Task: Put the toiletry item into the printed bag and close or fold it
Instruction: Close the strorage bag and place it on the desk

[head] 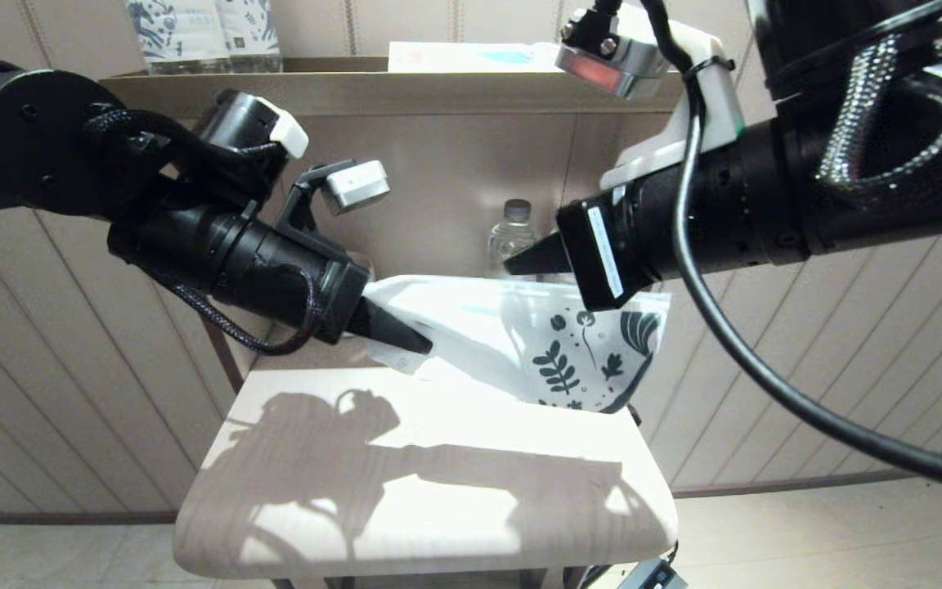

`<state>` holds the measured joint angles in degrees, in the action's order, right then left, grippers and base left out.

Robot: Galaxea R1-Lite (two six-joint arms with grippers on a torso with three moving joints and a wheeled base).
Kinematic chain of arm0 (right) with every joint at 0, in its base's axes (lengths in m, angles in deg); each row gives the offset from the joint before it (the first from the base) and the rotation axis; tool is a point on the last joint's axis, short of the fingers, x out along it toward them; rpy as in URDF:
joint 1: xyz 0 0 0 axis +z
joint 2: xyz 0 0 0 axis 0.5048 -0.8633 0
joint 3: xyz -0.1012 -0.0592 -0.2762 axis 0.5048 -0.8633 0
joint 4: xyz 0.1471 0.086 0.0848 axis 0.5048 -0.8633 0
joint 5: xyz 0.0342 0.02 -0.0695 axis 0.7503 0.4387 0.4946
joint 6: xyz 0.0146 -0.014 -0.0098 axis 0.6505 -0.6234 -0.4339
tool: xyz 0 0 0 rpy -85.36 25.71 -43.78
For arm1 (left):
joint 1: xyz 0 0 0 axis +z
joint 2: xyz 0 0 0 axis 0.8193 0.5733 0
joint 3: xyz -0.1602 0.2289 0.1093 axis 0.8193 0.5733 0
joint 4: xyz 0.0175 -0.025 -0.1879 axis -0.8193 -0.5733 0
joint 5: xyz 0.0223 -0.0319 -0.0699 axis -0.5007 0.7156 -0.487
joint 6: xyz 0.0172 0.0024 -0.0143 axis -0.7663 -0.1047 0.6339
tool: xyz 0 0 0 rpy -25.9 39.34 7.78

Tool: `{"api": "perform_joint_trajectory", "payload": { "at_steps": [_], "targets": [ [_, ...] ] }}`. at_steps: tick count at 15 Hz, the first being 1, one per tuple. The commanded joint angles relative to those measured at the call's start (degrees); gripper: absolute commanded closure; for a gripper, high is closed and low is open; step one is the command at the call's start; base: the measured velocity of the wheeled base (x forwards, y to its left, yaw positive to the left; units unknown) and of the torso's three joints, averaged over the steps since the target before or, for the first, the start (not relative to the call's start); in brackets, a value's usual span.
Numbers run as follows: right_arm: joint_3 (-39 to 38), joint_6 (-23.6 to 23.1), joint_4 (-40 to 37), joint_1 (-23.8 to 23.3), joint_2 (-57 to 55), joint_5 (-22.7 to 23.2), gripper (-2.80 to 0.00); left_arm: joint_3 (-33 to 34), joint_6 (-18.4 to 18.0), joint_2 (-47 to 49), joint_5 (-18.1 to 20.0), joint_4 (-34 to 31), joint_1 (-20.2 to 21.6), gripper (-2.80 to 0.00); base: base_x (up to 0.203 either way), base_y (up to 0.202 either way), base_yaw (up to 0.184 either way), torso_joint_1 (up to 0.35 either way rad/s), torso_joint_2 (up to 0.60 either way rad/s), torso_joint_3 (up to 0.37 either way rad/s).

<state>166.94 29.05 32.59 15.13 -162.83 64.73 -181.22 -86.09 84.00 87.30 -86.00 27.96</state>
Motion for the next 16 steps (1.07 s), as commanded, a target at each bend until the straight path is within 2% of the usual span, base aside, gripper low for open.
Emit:
{"api": "perform_joint_trajectory", "payload": {
  "at_steps": [1, 3, 4, 7, 9, 13, 16],
  "targets": [
    [1.6, -2.2, -1.7, 0.3, -1.8, 4.5, 0.0, 3.4, -8.4, 1.4, 3.4, 0.3, 0.3, 0.0, 0.0, 0.0, 0.0, 0.0, 0.0, 0.0],
    [1.9, -6.5, -3.1, 0.3, -2.0, 9.2, 0.0, 5.7, -15.9, 2.4, 6.5, 0.6, 1.0, 0.0, 0.0, 0.0, 0.0, 0.0, 0.0, 0.0],
    [1.9, -8.7, -3.7, 0.3, -2.1, 9.9, 0.0, 6.3, -17.9, 2.9, 6.9, 0.9, 1.6, 0.0, 0.0, 0.0, 0.0, 0.0, 0.0, 0.0],
    [2.2, -12.9, -5.0, 0.1, -3.9, 13.8, 0.0, 6.6, -18.8, 3.3, 8.4, 1.5, 1.8, 0.0, 0.0, 0.0, 0.0, 0.0, 0.0, 0.0],
    [3.6, -14.8, -6.3, -0.1, -5.3, 14.2, 0.0, 6.6, -20.1, 3.4, 8.4, 1.5, 1.9, 0.0, 0.0, 0.0, 0.0, 0.0, 0.0, 0.0],
    [7.7, -15.3, -7.4, 0.0, -7.3, 14.2, 0.0, 6.1, -20.1, 3.4, 8.5, 1.5, 1.9, 0.0, 0.0, 0.0, 0.0, 0.0, 0.0, 0.0],
    [7.8, -15.3, -7.4, -0.1, -7.4, 14.2, 0.0, 6.1, -20.1, 3.5, 8.5, 1.5, 1.9, 0.0, 0.0, 0.0, 0.0, 0.0, 0.0, 0.0]
  ]
}}
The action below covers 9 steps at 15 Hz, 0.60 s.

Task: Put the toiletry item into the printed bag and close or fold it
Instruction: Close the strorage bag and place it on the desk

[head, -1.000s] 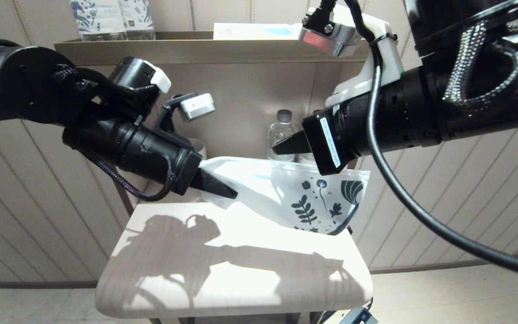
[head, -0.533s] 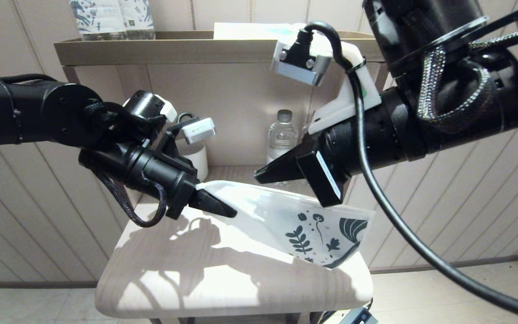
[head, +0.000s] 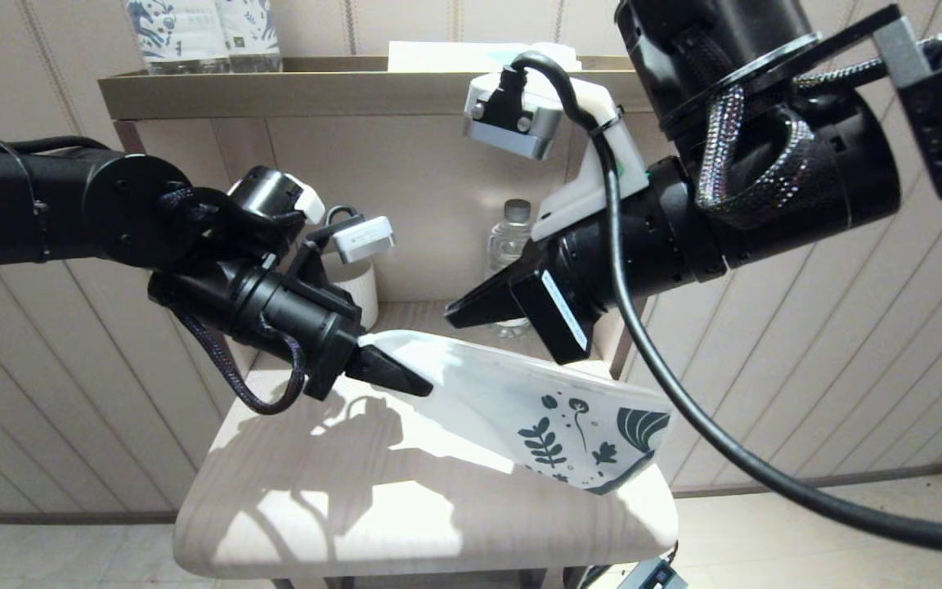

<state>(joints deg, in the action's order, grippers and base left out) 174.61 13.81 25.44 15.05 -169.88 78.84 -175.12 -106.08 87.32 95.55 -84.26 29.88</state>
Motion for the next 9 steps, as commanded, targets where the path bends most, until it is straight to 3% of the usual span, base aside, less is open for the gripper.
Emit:
{"api": "perform_joint_trajectory", "payload": {
  "at_steps": [1, 3, 4, 9],
  "targets": [
    [0.2, -0.1, -0.1, 0.0, -0.2, 0.1, 0.0, 0.0, -0.1, 0.2, 0.3, -0.3, 0.0, 0.0, 0.0, 0.0, 0.0, 0.0, 0.0, 0.0],
    [-0.3, -0.1, -0.1, 0.2, 0.0, 0.0, 0.0, -0.1, -0.1, 0.2, 0.3, -0.3, 0.0, 0.0, 0.0, 0.0, 0.0, 0.0, 0.0, 0.0],
    [-0.9, -1.2, -0.1, 0.2, 0.1, 0.0, -2.8, -0.1, -0.1, 0.2, 0.4, -0.3, 0.0, 0.0, 0.0, 0.0, 0.0, 0.0, 0.0, 0.0],
    [1.0, -3.1, 0.7, 3.1, -2.7, 0.1, -2.8, 0.0, -0.1, 0.2, 0.5, -0.3, 0.0, 0.0, 0.0, 0.0, 0.0, 0.0, 0.0, 0.0]
  ]
}}
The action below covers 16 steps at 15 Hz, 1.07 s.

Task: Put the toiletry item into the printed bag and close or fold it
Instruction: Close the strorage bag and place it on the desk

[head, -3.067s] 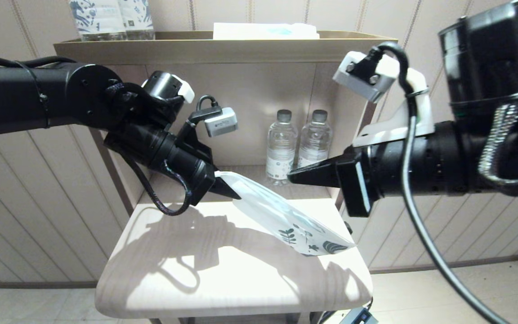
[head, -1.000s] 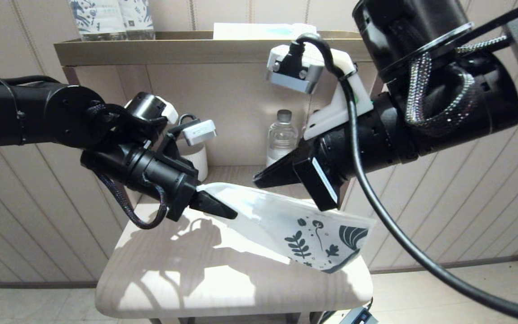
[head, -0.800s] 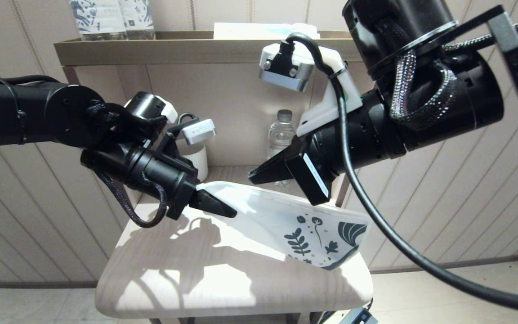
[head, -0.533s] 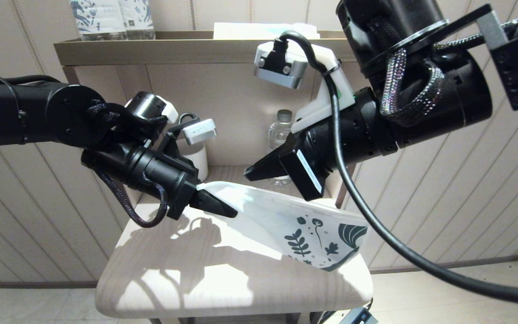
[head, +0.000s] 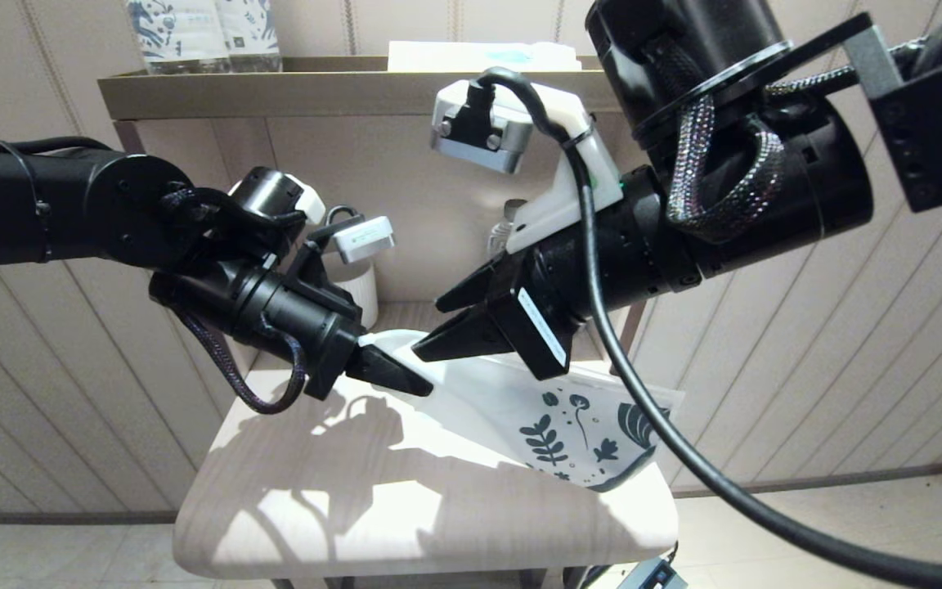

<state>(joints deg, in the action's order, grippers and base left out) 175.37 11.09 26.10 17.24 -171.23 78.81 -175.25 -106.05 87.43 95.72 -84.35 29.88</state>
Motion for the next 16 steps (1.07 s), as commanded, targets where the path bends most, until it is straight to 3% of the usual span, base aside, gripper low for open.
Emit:
{"api": "perform_joint_trajectory", "payload": {
  "at_steps": [1, 16],
  "targets": [
    [0.2, -0.6, 0.3, 1.2, -1.9, 0.1, -2.8, 0.0, -0.2, 0.2, 0.3, -0.2, 0.0, 0.0, 0.0, 0.0, 0.0, 0.0, 0.0, 0.0],
    [0.5, -4.6, 8.9, 0.4, -8.8, 0.2, -2.8, -0.3, -0.3, 2.4, 0.0, -0.2, -0.1, 0.0, 0.0, 0.0, 0.0, 0.0, 0.0, 0.0]
  ]
}}
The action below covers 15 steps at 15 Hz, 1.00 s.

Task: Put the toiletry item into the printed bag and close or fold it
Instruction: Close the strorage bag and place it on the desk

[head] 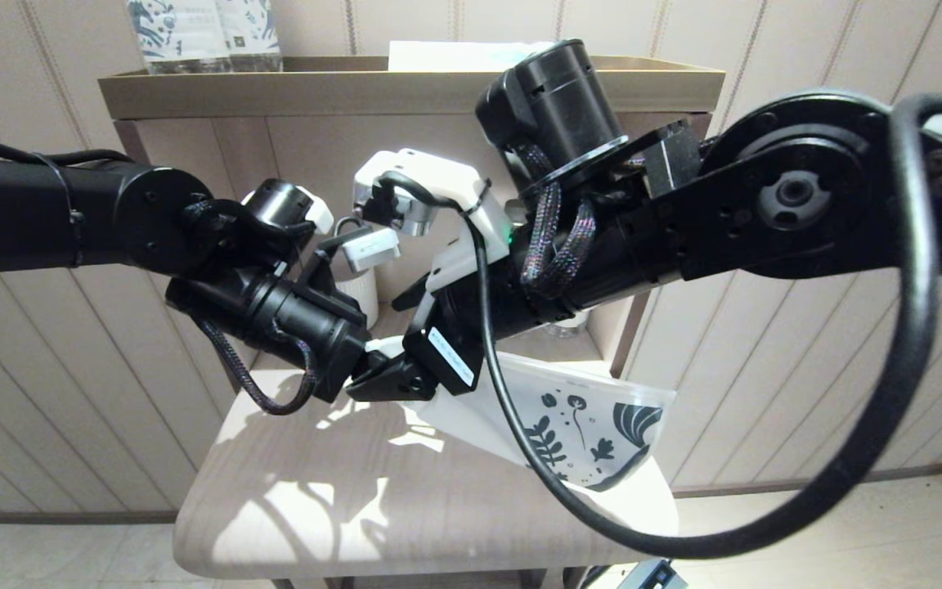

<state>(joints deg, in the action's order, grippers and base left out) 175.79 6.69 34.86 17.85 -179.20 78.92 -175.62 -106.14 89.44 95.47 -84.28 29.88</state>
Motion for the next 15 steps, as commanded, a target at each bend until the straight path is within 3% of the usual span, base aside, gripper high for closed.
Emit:
{"api": "perform_joint_trajectory", "payload": {
  "at_steps": [1, 4, 5, 15],
  "targets": [
    [0.1, -0.2, 0.3, -0.5, -0.9, 0.1, -2.8, -0.1, -0.2, 0.5, 0.3, -0.2, 0.0, 0.0, 0.0, 0.0, 0.0, 0.0, 0.0, 0.0],
    [0.1, -0.4, 0.3, -0.8, -1.1, 0.1, -2.8, -0.4, -0.2, 1.0, 0.3, -0.2, -0.1, 0.0, 0.0, 0.0, 0.0, 0.0, 0.0, 0.0],
    [0.1, -0.4, 0.3, -0.8, -1.2, 0.1, 0.0, -0.4, -0.2, 1.1, 0.3, -0.2, 0.0, 0.0, 0.0, 0.0, 0.0, 0.0, 0.0, 0.0],
    [0.2, -0.4, 0.8, -0.8, -2.3, 0.1, 0.0, -0.6, 0.0, 1.1, 0.6, -0.3, 0.0, 0.0, 0.0, 0.0, 0.0, 0.0, 0.0, 0.0]
  ]
}}
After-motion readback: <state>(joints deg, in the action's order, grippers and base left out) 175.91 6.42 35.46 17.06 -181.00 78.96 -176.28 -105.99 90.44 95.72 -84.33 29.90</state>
